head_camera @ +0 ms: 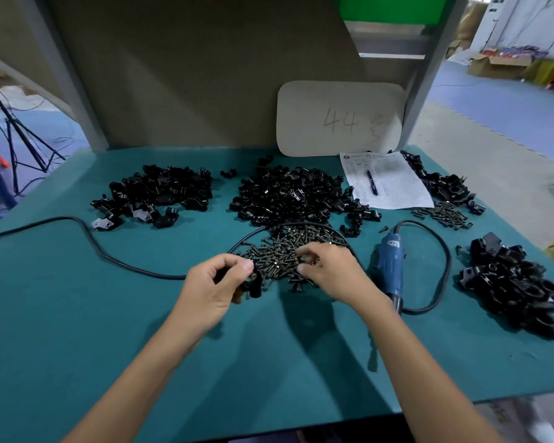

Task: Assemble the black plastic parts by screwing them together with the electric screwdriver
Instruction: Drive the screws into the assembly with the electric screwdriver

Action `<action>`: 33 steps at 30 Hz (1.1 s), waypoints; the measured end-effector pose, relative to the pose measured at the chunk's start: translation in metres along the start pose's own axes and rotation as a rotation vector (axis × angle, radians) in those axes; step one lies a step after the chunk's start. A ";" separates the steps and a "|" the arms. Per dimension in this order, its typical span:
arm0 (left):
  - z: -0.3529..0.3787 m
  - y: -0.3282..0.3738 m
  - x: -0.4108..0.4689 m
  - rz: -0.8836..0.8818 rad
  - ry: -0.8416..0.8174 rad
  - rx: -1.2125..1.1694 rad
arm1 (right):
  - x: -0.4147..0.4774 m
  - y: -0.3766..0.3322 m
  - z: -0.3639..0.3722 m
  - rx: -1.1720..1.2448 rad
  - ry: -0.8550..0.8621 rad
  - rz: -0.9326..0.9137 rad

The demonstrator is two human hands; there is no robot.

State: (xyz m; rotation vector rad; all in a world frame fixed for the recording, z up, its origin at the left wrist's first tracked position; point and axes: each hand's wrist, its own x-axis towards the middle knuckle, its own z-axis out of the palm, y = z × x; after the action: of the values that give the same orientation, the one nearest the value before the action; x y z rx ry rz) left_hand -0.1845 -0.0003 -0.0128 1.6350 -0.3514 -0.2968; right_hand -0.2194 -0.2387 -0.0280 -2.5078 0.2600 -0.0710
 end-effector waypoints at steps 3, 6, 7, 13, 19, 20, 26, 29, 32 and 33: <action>0.001 0.005 0.003 -0.008 -0.003 -0.067 | 0.020 0.007 0.011 -0.284 -0.002 0.000; 0.001 0.005 0.005 -0.036 0.063 -0.126 | 0.025 0.008 0.025 -0.362 0.031 -0.066; 0.000 0.004 0.005 -0.041 0.082 -0.133 | 0.025 0.008 0.027 -0.396 0.042 -0.077; -0.007 -0.006 0.006 -0.078 0.187 -0.098 | 0.021 0.004 0.018 -0.344 0.106 -0.066; -0.001 0.002 0.003 -0.306 0.081 -0.471 | -0.005 -0.026 -0.005 0.611 0.120 0.039; 0.001 0.002 0.002 -0.296 0.047 -0.462 | -0.011 -0.034 -0.006 0.734 0.108 0.010; 0.007 0.006 -0.003 -0.003 0.065 -0.249 | -0.040 -0.068 -0.005 1.118 0.136 -0.031; 0.007 0.009 -0.007 0.153 0.105 -0.120 | -0.048 -0.078 -0.005 1.163 0.122 -0.048; 0.006 0.014 -0.010 0.235 0.135 -0.055 | -0.052 -0.081 -0.005 1.206 0.085 -0.067; 0.006 0.015 -0.011 0.254 0.136 -0.041 | -0.053 -0.082 -0.006 1.224 0.067 -0.074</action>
State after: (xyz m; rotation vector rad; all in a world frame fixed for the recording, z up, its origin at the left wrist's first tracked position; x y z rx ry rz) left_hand -0.1979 -0.0030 0.0010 1.5420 -0.4411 -0.0011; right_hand -0.2577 -0.1658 0.0249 -1.2952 0.0894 -0.2556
